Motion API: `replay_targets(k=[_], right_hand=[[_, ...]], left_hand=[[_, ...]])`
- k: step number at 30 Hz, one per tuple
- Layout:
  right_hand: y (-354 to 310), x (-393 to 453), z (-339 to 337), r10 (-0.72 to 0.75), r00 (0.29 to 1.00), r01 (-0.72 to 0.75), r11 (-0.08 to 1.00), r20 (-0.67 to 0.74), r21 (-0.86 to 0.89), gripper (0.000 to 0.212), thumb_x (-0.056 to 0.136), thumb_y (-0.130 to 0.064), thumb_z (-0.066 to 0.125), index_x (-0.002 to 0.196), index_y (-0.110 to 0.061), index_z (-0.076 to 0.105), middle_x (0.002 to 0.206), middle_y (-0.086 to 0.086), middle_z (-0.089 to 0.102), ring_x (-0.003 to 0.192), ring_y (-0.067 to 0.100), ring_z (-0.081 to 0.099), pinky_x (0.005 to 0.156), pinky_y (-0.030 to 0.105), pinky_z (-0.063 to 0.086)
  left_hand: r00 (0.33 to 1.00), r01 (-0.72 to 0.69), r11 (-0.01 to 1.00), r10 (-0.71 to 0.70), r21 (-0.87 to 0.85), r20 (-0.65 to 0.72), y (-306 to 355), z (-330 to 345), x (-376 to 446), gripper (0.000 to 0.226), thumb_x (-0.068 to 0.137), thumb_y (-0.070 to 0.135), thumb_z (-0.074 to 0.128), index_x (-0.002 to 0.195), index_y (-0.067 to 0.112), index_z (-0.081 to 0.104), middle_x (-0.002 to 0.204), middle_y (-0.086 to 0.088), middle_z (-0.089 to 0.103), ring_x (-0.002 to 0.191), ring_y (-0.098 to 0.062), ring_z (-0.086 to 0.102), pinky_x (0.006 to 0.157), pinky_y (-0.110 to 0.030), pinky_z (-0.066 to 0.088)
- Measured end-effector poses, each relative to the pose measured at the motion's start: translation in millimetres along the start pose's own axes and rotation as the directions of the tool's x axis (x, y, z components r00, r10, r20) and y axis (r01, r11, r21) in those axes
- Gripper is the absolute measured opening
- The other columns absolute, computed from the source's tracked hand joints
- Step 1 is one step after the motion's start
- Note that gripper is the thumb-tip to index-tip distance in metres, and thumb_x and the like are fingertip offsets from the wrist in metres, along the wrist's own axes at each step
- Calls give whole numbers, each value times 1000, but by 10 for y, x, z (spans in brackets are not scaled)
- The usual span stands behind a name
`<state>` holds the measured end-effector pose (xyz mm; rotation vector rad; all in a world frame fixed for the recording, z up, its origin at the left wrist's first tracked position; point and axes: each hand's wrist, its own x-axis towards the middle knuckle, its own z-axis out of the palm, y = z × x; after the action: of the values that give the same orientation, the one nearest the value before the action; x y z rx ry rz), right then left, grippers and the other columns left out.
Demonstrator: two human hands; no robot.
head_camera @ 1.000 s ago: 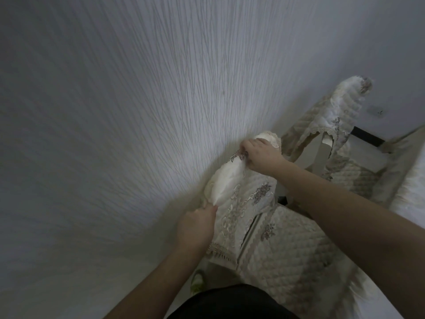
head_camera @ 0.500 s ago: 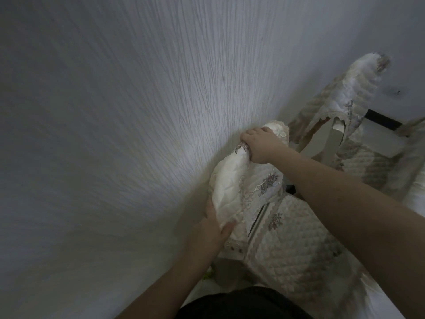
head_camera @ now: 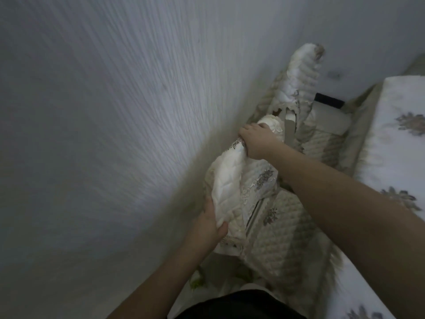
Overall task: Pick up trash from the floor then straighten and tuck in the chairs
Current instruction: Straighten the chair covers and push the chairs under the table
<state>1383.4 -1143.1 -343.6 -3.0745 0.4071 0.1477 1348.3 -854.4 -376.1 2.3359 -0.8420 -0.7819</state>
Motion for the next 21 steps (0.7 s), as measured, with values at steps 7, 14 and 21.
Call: replay_targets(k=[7, 14, 21], right_hand=[[231, -316, 75, 42, 998, -41, 999, -40, 12, 32, 79, -15, 50, 111, -14, 50, 114, 5, 54, 111, 26, 49, 99, 40, 32], [247, -426, 165, 167, 985, -158, 969, -34, 191, 56, 80, -10, 50, 134, -20, 39, 147, 9, 31, 142, 29, 17, 114, 55, 14], [149, -605, 182, 540, 794, -575, 516, 281, 635, 87, 91, -16, 52, 149, -37, -10, 116, 22, 50, 76, 25, 56, 62, 33, 47]], left_hand=[[999, -50, 997, 50, 61, -1, 182, 178, -34, 82, 83, 40, 60, 146, 14, 13, 124, -8, 55, 101, -25, 59, 74, -30, 46], [998, 39, 986, -45, 161, 33, 355, -69, 251, 64, 84, 65, 48, 123, 15, 49, 109, -7, 66, 95, -25, 63, 78, -35, 52], [998, 53, 998, -54, 39, 39, 521, -104, 522, 68, 77, 56, 62, 130, 17, 47, 116, -5, 63, 103, -26, 61, 84, -36, 51]])
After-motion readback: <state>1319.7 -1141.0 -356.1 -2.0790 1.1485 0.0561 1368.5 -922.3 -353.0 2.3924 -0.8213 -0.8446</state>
